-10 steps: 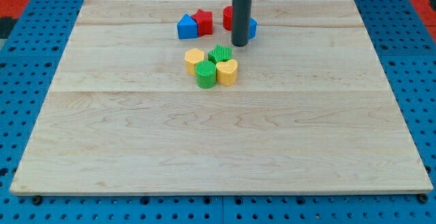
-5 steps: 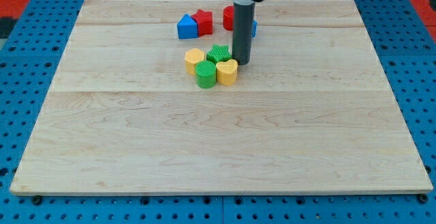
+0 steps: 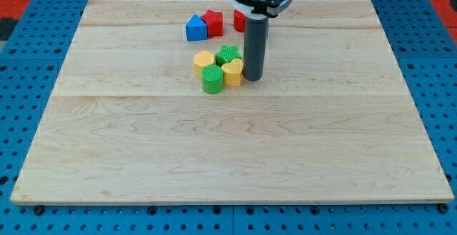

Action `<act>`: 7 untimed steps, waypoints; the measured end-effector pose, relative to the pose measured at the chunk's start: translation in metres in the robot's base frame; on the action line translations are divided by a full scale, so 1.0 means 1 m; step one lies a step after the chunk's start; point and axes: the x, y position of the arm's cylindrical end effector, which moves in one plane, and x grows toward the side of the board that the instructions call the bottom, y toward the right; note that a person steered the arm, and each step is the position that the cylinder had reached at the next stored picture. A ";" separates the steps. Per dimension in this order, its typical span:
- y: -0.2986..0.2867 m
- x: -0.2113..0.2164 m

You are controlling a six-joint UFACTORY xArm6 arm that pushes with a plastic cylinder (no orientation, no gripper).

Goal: Push the yellow heart in between the yellow hexagon and green circle

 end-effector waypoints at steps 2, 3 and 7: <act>-0.019 0.000; -0.045 0.000; -0.083 0.000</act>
